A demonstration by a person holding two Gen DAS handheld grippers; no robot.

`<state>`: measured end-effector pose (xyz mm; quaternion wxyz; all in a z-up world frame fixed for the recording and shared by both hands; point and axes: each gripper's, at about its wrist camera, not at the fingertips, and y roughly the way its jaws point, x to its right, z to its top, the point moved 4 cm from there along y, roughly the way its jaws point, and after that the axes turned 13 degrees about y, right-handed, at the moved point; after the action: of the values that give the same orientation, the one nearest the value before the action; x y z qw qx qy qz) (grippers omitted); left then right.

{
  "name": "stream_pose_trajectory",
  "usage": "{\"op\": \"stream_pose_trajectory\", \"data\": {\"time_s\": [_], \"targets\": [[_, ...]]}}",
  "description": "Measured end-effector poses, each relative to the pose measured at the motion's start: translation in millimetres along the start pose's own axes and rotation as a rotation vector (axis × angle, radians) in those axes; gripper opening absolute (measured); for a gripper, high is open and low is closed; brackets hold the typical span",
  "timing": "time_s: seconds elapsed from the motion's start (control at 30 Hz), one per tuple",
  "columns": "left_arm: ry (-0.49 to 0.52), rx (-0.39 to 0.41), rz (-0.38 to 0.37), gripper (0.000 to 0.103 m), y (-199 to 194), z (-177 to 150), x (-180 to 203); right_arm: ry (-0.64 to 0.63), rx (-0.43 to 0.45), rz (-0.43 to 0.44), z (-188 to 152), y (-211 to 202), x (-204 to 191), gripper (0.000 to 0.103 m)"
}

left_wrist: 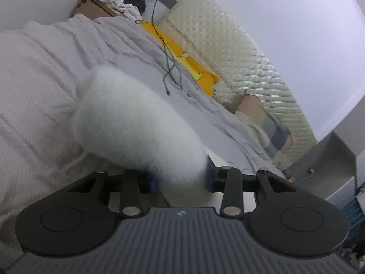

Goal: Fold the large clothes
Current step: 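Lay the rolled sweater down and open both grippers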

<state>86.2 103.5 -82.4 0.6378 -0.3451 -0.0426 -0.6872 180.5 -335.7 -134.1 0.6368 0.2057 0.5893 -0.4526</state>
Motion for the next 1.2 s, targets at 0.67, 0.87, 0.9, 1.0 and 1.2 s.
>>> {"op": "stream_pose_trajectory", "data": {"time_s": [0.67,0.87,0.9,1.0,1.2], "targets": [[-0.063,-0.079,-0.117,0.057,-47,-26,5,-0.035,0.045,0.031,-18,-55,5,0.048],[-0.090,-0.081,-0.155,0.062,-27,-4,6,-0.003,0.029,0.063,-3,-44,-4,0.055],[-0.088,-0.083,-0.156,0.062,-21,1,7,-0.002,0.025,0.062,-1,-40,-7,0.055],[-0.053,-0.088,-0.121,0.062,2,16,11,-0.006,0.002,0.057,9,-22,-15,0.056],[-0.051,-0.112,-0.069,0.062,58,41,11,-0.045,-0.031,0.018,31,29,-23,0.056]]}}
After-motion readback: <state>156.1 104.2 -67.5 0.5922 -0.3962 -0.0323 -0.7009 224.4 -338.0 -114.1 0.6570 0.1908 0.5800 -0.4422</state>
